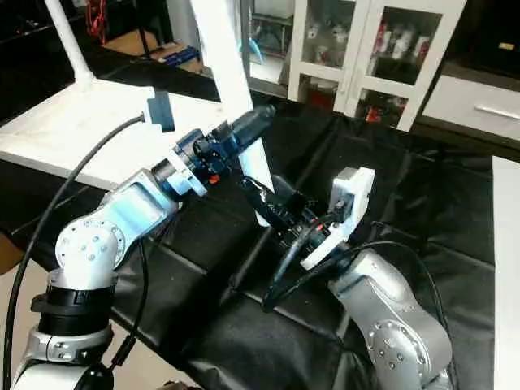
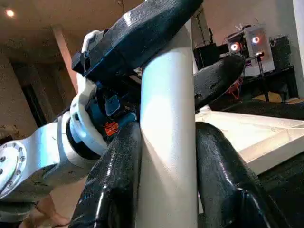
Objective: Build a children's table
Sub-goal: Pick table leg
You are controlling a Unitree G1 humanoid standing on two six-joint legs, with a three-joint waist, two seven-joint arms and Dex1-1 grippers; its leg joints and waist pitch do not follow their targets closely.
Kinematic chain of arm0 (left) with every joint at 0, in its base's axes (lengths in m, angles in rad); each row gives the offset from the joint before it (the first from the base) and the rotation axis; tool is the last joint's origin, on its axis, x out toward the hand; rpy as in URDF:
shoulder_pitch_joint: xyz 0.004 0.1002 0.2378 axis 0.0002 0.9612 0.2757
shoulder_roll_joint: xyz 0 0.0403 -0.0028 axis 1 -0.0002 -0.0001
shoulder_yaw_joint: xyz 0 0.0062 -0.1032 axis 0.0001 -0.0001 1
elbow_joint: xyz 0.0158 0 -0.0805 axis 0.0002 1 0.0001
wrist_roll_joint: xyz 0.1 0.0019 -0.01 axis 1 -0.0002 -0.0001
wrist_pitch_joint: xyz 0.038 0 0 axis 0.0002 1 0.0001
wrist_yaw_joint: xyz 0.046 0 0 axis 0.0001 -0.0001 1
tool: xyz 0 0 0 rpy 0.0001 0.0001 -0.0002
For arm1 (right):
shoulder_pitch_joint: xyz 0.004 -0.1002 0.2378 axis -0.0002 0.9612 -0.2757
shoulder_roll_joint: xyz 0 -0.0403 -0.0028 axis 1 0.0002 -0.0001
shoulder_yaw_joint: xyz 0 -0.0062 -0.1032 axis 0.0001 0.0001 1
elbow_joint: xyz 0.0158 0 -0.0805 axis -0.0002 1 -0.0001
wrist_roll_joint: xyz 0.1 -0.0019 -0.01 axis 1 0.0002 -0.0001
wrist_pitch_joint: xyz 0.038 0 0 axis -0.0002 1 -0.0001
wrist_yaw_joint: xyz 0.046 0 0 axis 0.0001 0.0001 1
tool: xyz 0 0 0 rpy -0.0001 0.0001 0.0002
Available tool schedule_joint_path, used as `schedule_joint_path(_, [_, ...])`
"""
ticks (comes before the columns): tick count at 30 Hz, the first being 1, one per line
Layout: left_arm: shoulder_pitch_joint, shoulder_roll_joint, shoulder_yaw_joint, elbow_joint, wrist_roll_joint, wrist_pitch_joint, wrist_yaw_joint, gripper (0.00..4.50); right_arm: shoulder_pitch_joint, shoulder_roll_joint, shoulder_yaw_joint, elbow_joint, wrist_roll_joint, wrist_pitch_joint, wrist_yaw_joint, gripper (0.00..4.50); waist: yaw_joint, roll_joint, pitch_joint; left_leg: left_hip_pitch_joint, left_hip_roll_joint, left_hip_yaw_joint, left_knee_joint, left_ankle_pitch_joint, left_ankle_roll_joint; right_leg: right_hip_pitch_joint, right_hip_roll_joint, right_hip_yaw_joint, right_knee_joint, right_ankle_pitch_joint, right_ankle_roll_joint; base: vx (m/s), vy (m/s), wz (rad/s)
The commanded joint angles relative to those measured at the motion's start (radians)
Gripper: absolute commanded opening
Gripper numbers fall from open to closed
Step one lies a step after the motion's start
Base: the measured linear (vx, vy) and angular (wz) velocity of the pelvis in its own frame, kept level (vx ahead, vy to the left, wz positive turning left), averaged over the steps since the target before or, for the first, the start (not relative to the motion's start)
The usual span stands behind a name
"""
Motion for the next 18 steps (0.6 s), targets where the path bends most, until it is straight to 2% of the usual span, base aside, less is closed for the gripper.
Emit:
schedule_joint_path(1, [-0.006, 0.006, 0.018, 0.020, -0.017, 0.031, 0.018, 4.09, -0.021, -0.001, 0.000, -0.004, 0.001, -0.018, 0.005, 1.23, 0.001, -0.018, -0.068, 0.035, 0.038, -0.026, -0.093, -0.328, -0.052, 0.020, -0.008, 0.011, -0.087, -0.328, -0.115, 0.000, 0.000, 0.00])
schedule_joint_path(2, [-0.007, 0.004, 0.030, 0.022, -0.031, 0.045, 0.030, 3.95, -0.020, -0.004, 0.003, -0.002, -0.002, -0.026, 0.003, 1.23, 0.002, -0.019, -0.069, 0.034, 0.037, -0.025, -0.092, -0.323, -0.052, 0.021, -0.008, 0.011, -0.085, -0.320, -0.121, 0.000, 0.000, 0.00])
schedule_joint_path(3, [-0.007, 0.004, 0.030, 0.022, -0.031, 0.045, 0.030, 3.79, -0.020, -0.004, 0.003, -0.002, -0.002, -0.026, 0.003, 1.23, 0.003, -0.014, -0.068, 0.035, 0.037, -0.026, -0.093, -0.319, -0.052, 0.021, -0.007, 0.011, -0.086, -0.308, -0.124, 0.000, 0.000, 0.00])
schedule_joint_path(10, [-0.011, -0.001, 0.023, 0.023, -0.015, 0.043, 0.012, 3.33, -0.021, -0.001, -0.002, 0.000, -0.016, -0.038, -0.003, 1.23, 0.004, -0.017, -0.069, 0.034, 0.038, -0.025, -0.092, -0.310, -0.043, 0.024, -0.007, 0.011, -0.086, -0.300, -0.129, 0.000, 0.000, 0.00])
schedule_joint_path(11, [-0.014, -0.007, 0.027, 0.027, -0.018, 0.047, 0.020, 3.30, -0.022, -0.001, -0.006, 0.000, -0.019, -0.039, -0.005, 1.23, 0.002, -0.005, -0.069, 0.035, 0.038, -0.025, -0.093, -0.307, -0.046, 0.023, -0.006, 0.011, -0.087, -0.292, -0.130, 0.000, 0.000, 0.00])
schedule_joint_path(12, [-0.014, -0.007, 0.027, 0.027, -0.018, 0.047, 0.020, 3.18, -0.022, -0.001, -0.006, 0.000, -0.019, -0.039, -0.005, 1.23, 0.001, -0.009, -0.069, 0.034, 0.038, -0.025, -0.093, -0.310, -0.047, 0.024, -0.005, 0.010, -0.086, -0.289, -0.130, 0.000, 0.000, 0.00])
schedule_joint_path(13, [-0.017, -0.010, 0.030, 0.030, -0.021, 0.049, 0.021, 3.18, -0.021, -0.002, -0.008, -0.001, -0.022, -0.040, -0.007, 1.23, 0.001, -0.008, -0.069, 0.034, 0.037, -0.026, -0.094, -0.314, -0.048, 0.025, -0.005, 0.010, -0.086, -0.290, -0.130, 0.000, 0.000, 0.00])
schedule_joint_path(15, [-0.019, -0.013, 0.034, 0.033, -0.027, 0.054, 0.025, 2.91, -0.021, -0.003, -0.008, -0.001, -0.027, -0.043, -0.010, 1.23, 0.001, -0.009, -0.069, 0.034, 0.037, -0.026, -0.094, -0.318, -0.050, 0.025, -0.005, 0.010, -0.086, -0.290, -0.131, 0.000, 0.000, 0.00])
schedule_joint_path(16, [-0.020, -0.012, 0.035, 0.033, -0.023, 0.051, 0.028, 2.91, -0.019, -0.004, -0.009, -0.001, -0.030, -0.046, -0.012, 1.23, 0.002, -0.006, -0.070, 0.035, 0.037, -0.026, -0.093, -0.318, -0.051, 0.025, -0.006, 0.010, -0.086, -0.293, -0.131, 0.000, 0.000, 0.00])
schedule_joint_path(18, [-0.024, -0.012, 0.038, 0.037, -0.020, 0.047, 0.031, 2.74, -0.020, -0.004, -0.008, 0.000, -0.033, -0.048, -0.014, 1.23, 0.001, -0.009, -0.069, 0.035, 0.037, -0.026, -0.094, -0.323, -0.052, 0.025, -0.005, 0.010, -0.087, -0.294, -0.130, 0.000, 0.000, 0.00])
